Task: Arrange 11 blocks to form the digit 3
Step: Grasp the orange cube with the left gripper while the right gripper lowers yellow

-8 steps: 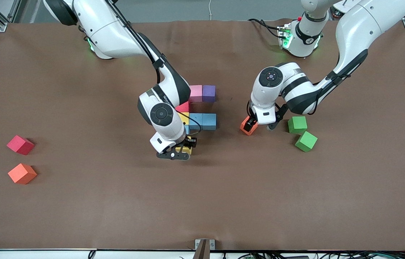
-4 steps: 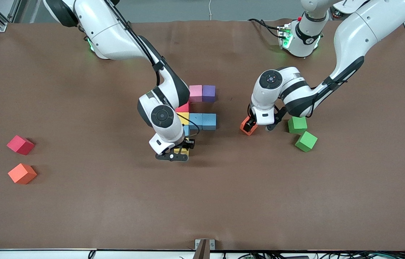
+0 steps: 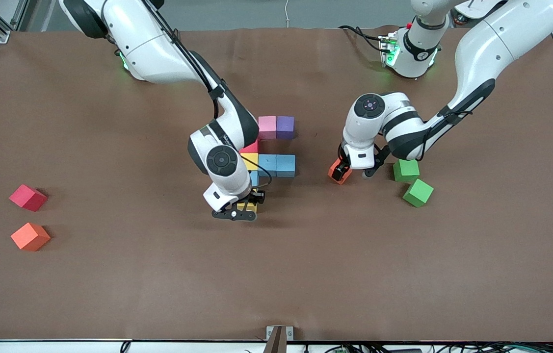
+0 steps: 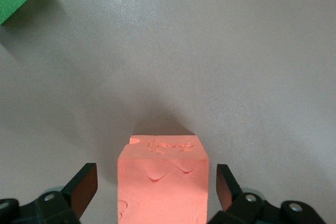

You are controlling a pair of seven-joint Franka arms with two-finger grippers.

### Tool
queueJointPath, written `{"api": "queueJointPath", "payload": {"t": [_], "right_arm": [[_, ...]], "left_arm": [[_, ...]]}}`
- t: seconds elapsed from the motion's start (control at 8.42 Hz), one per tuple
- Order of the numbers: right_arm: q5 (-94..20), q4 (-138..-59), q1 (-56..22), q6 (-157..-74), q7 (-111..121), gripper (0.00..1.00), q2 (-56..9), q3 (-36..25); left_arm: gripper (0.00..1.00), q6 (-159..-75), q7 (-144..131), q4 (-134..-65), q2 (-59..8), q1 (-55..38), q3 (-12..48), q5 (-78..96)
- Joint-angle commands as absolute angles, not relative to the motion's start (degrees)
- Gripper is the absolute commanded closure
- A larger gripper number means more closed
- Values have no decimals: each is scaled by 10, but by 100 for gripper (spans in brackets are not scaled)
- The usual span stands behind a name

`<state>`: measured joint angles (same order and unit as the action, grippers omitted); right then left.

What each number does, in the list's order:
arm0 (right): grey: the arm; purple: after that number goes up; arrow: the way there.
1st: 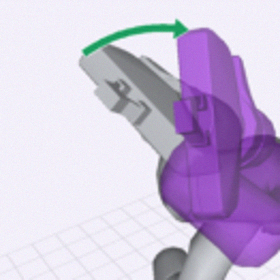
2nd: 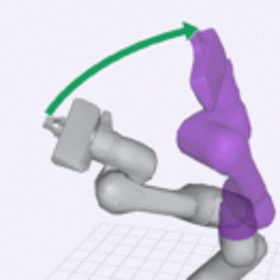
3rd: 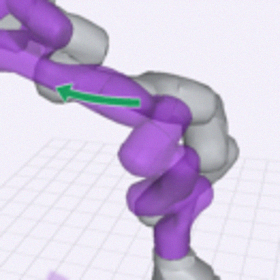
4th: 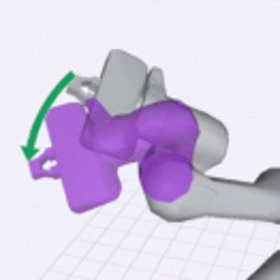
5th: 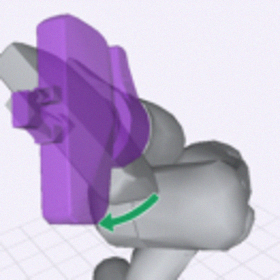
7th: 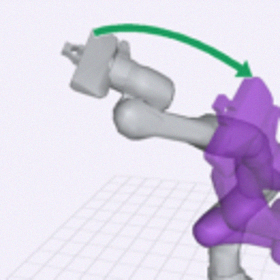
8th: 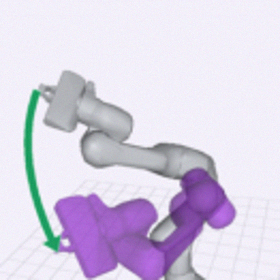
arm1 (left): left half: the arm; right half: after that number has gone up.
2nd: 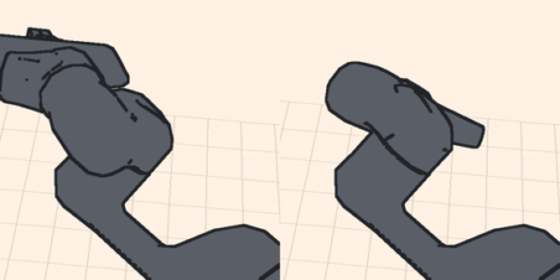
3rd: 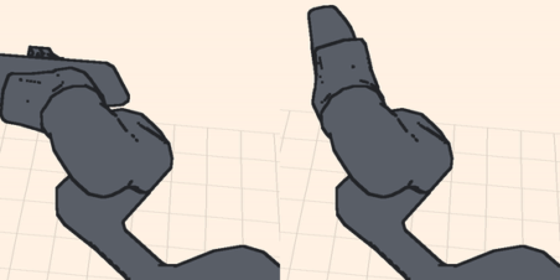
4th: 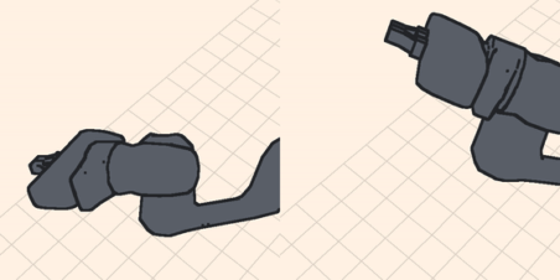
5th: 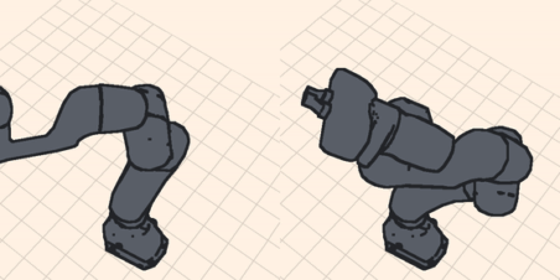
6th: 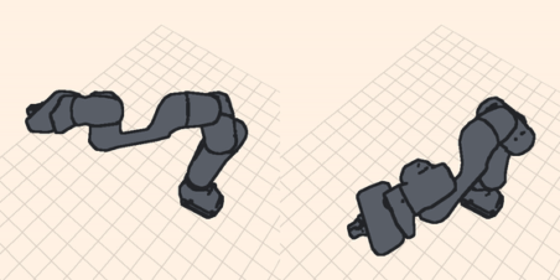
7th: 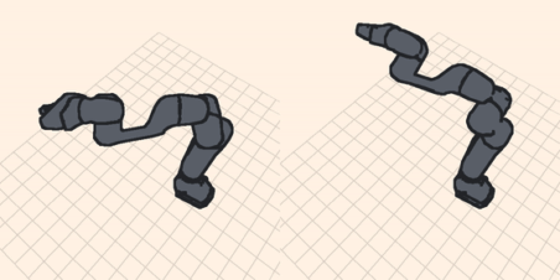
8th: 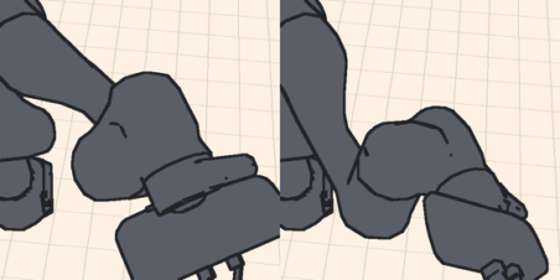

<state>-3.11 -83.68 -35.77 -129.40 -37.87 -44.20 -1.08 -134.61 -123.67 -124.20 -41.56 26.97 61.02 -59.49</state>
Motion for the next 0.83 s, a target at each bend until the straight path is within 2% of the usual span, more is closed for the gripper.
{"api": "queueJointPath", "payload": {"t": [0.0, 0.24, 0.36, 0.71], "right_arm": [[-23, -825, -359, -1290, -385, 95, -449, -10], [-23, -825, -361, -1288, -385, 91, -449, -11], [-23, -825, -361, -1288, -385, 88, -449, -11], [-23, -825, -359, -1288, -385, 77, -449, -11]], "left_arm": [[18, -1355, -1249, -1240, -420, 267, 602, -612], [48, -1355, -1250, -1240, -420, 267, 601, -612], [59, -1354, -1252, -1238, -419, 269, 601, -609], [63, -1342, -1250, -1163, -415, 261, 602, -567]]}}
